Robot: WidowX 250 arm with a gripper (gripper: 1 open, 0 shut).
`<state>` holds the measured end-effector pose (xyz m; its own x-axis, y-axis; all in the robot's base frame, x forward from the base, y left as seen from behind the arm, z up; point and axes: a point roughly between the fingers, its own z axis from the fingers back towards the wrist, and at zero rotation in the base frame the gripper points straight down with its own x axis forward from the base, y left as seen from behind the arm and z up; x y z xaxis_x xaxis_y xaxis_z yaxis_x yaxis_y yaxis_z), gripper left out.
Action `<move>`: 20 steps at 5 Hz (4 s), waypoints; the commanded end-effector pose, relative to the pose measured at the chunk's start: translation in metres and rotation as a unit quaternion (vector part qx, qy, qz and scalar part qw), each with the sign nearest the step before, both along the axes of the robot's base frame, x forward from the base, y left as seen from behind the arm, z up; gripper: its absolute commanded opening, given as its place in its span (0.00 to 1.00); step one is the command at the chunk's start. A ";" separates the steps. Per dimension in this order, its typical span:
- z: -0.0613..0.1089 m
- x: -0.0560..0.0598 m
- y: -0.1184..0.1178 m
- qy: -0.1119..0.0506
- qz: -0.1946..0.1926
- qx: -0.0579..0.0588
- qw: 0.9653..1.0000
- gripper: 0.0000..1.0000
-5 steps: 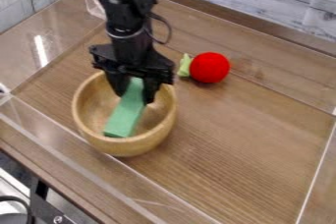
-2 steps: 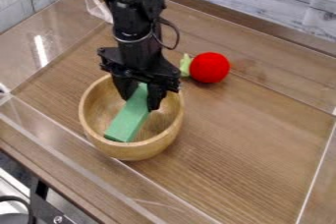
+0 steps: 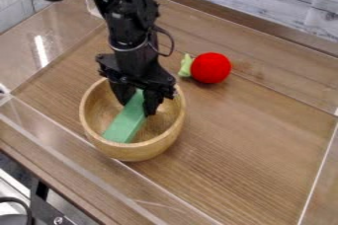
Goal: Remove the green stick from the brown bowl and put it on the table
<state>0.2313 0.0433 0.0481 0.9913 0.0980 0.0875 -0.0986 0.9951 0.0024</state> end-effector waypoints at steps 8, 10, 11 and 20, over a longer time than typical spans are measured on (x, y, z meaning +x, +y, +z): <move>0.001 -0.007 0.032 0.006 0.064 -0.008 0.998 0.00; -0.001 -0.028 0.048 0.008 0.014 -0.010 1.000 0.00; 0.003 -0.030 0.044 0.011 -0.010 -0.010 1.000 0.00; 0.052 -0.022 0.036 -0.014 -0.056 -0.017 0.998 0.00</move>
